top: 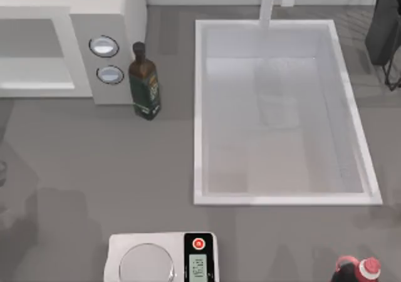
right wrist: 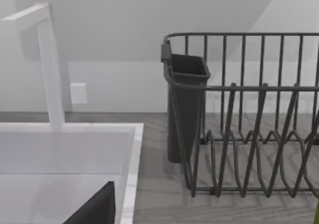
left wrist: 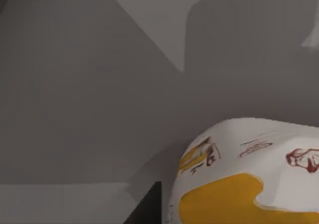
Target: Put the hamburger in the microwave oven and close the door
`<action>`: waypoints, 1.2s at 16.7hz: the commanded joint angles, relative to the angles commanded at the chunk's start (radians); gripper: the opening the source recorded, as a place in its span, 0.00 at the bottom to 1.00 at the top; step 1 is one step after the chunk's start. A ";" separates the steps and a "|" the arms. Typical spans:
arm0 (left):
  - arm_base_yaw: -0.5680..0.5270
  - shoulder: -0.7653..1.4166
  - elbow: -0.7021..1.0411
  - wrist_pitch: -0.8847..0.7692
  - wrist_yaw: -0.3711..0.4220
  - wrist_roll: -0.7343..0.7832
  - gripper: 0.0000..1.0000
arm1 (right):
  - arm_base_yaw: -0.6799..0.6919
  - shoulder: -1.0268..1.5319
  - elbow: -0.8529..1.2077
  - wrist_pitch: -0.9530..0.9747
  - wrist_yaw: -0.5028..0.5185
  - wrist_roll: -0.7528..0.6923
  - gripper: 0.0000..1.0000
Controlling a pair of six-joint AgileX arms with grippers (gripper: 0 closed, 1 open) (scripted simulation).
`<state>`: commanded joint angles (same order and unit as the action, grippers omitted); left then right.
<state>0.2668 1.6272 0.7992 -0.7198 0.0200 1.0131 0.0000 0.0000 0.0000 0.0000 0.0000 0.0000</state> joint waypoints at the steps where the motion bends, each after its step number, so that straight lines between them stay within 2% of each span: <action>1: 0.000 -0.014 0.025 -0.034 0.000 0.001 0.00 | 0.000 0.000 0.000 0.000 0.000 0.000 1.00; 6: -0.002 -0.088 0.154 -0.303 0.002 -0.001 0.00 | 0.000 0.000 0.000 0.000 0.000 0.000 1.00; 10: -0.004 -0.153 0.234 -0.398 0.001 -0.010 0.00 | 0.000 0.000 0.000 0.000 0.000 0.000 1.00; 16: 0.002 -0.144 0.239 -0.364 -0.002 -0.028 0.00 | 0.000 0.000 0.000 0.000 0.000 0.000 1.00; 20: 0.015 -0.103 0.265 -0.176 -0.012 -0.138 0.00 | 0.000 0.000 0.000 0.000 0.000 0.000 1.00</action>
<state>0.2819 1.5246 1.0647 -0.8955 0.0077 0.8756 0.0000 0.0000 0.0000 0.0000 0.0000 0.0000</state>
